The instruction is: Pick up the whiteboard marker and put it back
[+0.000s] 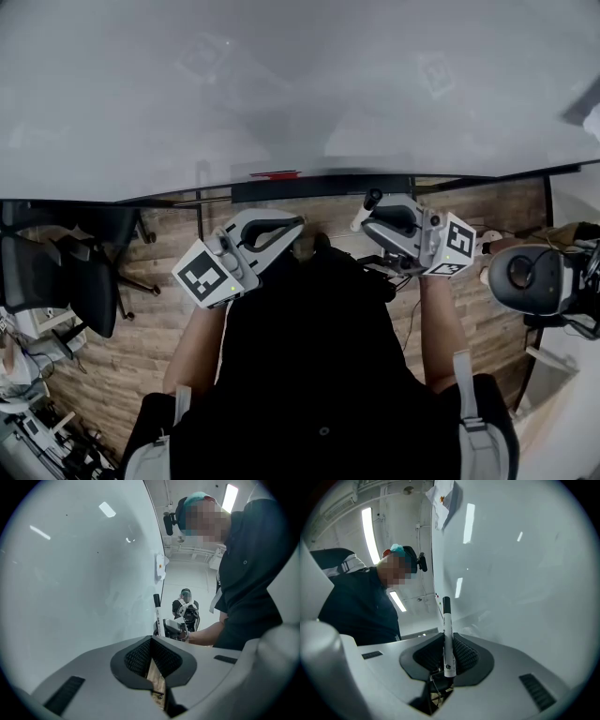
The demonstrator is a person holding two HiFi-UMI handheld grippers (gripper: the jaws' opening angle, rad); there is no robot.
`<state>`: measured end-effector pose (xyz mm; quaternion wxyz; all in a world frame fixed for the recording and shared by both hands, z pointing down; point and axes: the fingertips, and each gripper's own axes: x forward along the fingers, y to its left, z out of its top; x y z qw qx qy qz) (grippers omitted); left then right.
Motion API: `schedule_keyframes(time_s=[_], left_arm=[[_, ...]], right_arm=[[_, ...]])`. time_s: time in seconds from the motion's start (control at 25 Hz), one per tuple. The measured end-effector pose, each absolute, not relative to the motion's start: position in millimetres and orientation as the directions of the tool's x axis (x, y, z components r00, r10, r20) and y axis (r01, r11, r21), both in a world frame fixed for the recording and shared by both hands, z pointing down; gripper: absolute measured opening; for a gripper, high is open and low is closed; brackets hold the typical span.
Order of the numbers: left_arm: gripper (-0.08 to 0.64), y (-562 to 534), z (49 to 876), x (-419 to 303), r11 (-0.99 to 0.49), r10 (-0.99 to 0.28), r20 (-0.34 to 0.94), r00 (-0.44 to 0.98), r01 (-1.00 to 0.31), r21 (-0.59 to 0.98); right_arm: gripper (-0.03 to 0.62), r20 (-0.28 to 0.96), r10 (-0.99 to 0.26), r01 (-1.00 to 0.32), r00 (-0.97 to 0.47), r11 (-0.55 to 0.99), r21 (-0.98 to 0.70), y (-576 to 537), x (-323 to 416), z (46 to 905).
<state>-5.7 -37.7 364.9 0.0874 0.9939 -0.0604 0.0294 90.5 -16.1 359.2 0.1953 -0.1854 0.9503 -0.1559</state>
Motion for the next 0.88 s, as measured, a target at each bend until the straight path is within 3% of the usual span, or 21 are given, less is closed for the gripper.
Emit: schedule_keyframes(time_s=[0.6, 0.88], left_arm=[[0.012, -39.1, 372.0, -12.9, -0.97, -0.147, 0.078, 0.986, -0.159, 0.183], [0.011, -39.6, 369.7, -5.5, -0.971, -0.14, 0.071, 0.988, -0.151, 0.185]], right_arm=[[0.074, -0.302, -0.4, -0.292, -0.865, 0.892, -0.345, -13.6, 88.5, 359.2], [0.073, -0.266, -0.433, -0.357, -0.862, 0.888, -0.289, -19.4, 94.6, 351.9]])
